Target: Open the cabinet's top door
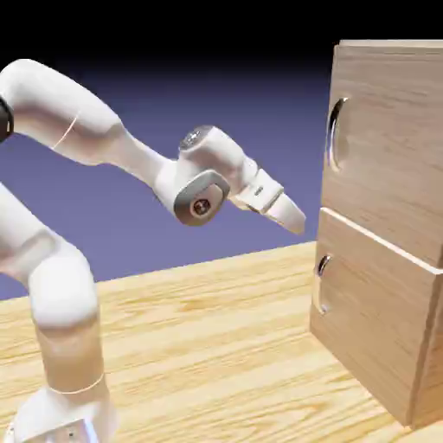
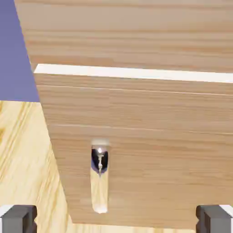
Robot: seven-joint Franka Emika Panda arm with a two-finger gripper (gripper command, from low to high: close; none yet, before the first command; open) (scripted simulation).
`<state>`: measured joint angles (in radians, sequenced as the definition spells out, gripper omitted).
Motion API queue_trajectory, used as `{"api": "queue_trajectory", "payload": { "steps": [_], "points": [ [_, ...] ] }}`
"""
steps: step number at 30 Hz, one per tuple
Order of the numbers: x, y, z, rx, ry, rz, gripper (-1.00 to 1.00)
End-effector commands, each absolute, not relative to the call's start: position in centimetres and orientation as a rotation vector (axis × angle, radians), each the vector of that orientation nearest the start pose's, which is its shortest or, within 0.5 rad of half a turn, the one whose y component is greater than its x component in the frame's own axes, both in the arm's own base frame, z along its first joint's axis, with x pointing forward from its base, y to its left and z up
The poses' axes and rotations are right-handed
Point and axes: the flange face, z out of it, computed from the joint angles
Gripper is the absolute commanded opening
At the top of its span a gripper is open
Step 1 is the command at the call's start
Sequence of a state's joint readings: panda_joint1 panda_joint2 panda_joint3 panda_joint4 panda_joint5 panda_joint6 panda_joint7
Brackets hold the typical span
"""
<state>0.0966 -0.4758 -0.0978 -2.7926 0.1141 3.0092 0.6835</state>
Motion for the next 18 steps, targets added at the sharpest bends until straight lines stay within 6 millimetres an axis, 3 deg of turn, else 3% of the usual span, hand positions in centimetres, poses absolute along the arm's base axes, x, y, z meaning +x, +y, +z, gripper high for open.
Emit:
{"api": "queue_trajectory", "payload": {
  "steps": [1, 6, 11, 18],
  "points": [
    [40.7, -1.3, 41.0, -2.476, 1.079, -0.794, 0.0],
    [41.8, -3.3, 33.8, -2.466, 1.253, -0.494, 0.0],
    [41.5, -5.2, 27.0, -2.453, 1.429, -0.257, 0.0],
    [39.6, -8.6, 20.1, -2.426, 1.676, -0.079, 0.0]
  ]
}}
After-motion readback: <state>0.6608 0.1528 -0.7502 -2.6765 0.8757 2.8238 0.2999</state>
